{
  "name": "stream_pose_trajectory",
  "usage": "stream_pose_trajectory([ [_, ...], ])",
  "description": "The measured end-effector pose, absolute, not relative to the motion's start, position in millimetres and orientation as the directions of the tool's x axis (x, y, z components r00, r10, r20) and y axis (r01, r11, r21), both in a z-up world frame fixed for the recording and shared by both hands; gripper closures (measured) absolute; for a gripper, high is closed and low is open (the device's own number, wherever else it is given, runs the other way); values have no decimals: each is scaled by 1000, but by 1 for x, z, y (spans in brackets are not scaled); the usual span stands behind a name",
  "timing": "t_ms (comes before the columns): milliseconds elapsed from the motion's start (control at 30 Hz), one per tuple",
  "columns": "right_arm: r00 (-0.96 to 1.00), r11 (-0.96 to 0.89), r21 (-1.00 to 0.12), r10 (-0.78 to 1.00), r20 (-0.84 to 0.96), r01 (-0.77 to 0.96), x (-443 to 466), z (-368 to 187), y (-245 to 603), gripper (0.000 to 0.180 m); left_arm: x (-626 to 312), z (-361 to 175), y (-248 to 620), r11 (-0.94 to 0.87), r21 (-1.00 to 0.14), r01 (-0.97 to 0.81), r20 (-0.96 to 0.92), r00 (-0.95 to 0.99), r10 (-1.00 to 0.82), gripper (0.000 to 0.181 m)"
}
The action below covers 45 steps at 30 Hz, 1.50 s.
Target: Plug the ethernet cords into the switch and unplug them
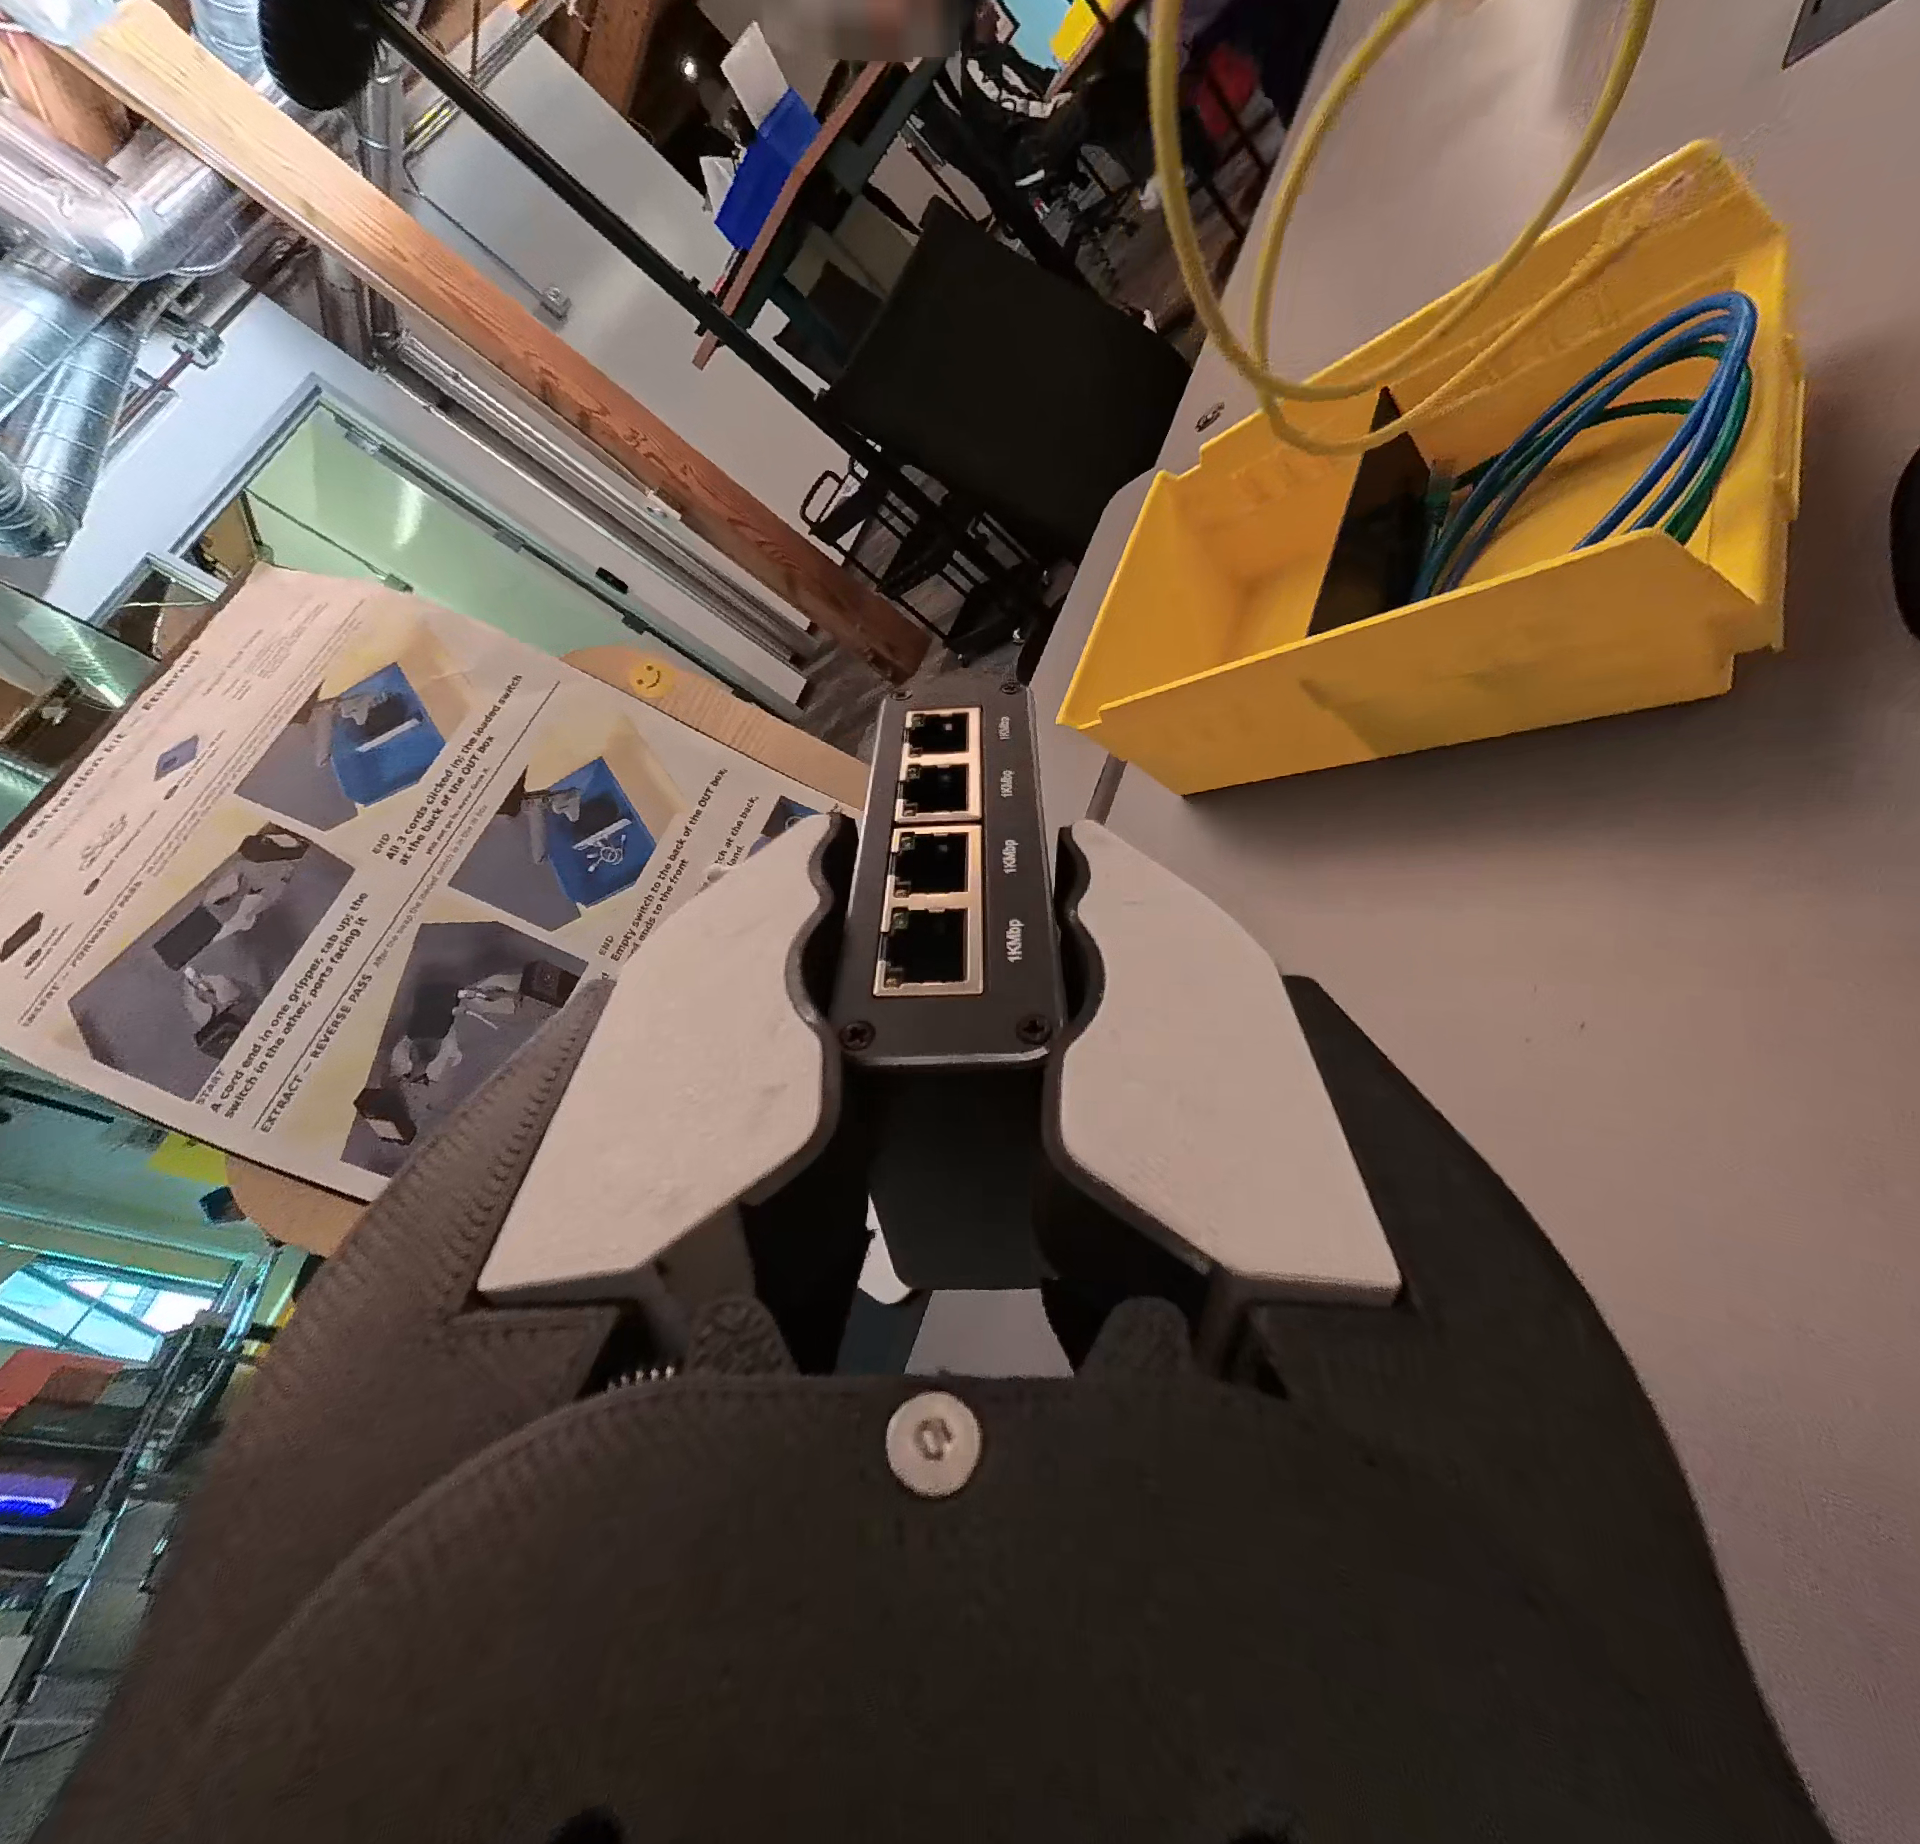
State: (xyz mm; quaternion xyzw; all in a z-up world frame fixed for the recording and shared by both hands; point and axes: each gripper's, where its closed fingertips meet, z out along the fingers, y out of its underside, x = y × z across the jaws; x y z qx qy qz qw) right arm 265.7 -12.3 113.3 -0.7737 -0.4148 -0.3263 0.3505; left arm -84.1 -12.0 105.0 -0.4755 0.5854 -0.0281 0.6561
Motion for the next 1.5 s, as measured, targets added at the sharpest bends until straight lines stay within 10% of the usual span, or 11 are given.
stream_pose_trajectory([
  [400, 437, -555, -35, 613, 659, 831, 271, -50, -10, 165, -79, 91, -12, 522, -639, -565, -740, 266, -618, 145],
  [1100, 776, -696, -355, 604, 183, 625, 250, -78, -85, 128, -64, 63, -21, 490, -629, -604, -697, 158, -700, 144],
  [1500, 764, -527, -639, 627, 153, 561, 220, -23, -100, 145, -49, 53, -33, 508, -642, -574, -674, 107, -731, 144],
])
